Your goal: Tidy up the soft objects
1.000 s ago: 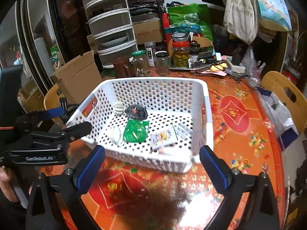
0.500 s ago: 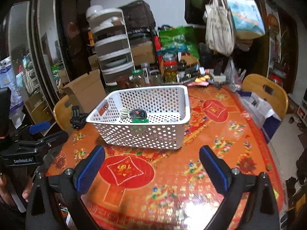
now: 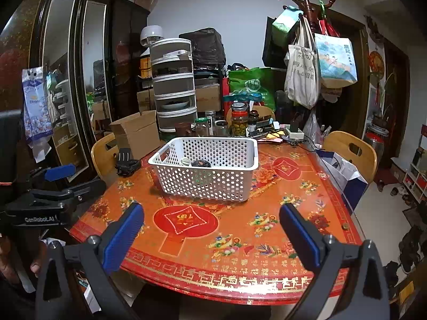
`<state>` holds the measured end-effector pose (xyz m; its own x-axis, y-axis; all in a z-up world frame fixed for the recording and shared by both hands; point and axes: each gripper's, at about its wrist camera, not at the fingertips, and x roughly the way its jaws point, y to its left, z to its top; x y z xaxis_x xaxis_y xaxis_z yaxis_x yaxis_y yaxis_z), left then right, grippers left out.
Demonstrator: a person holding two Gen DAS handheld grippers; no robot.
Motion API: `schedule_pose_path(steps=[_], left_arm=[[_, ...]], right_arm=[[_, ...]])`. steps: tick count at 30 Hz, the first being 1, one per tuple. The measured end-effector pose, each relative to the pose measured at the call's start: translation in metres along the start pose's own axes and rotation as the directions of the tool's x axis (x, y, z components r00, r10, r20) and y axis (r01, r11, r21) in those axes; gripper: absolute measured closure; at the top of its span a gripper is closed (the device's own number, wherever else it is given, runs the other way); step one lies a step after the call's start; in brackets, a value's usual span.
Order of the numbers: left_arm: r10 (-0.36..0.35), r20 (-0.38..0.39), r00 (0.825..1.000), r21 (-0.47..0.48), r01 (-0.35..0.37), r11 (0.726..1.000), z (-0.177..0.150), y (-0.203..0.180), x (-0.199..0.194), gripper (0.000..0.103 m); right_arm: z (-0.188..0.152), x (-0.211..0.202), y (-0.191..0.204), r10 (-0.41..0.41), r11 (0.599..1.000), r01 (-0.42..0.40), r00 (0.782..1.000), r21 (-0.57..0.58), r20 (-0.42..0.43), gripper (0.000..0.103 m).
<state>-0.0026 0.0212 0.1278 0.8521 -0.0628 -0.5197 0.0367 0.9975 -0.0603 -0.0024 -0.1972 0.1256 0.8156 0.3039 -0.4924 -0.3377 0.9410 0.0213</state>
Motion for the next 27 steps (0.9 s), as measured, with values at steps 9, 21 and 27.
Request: schedule_pose_path(steps=[9,21,27], left_arm=[[0.035,-0.011,0.999,0.007,-0.035,0.999,0.002,-0.004,0.008,0.000],[0.027,-0.034,0.999,0.012,-0.026,1.000,0.003,-0.006,0.022,0.000],[0.026,-0.035,0.999,0.010,-0.025,1.000,0.003,-0.006,0.023,0.000]], right_arm=[[-0.003,0.019,-0.003,0.013,1.000,-0.012,0.999,0.014,-0.051,0.002],[-0.005,0.024,0.002,0.025,1.000,-0.024,0.998,0.008,-0.057,0.002],[-0.006,0.024,0.002,0.026,1.000,-0.026,0.998,0.008,-0.055,0.002]])
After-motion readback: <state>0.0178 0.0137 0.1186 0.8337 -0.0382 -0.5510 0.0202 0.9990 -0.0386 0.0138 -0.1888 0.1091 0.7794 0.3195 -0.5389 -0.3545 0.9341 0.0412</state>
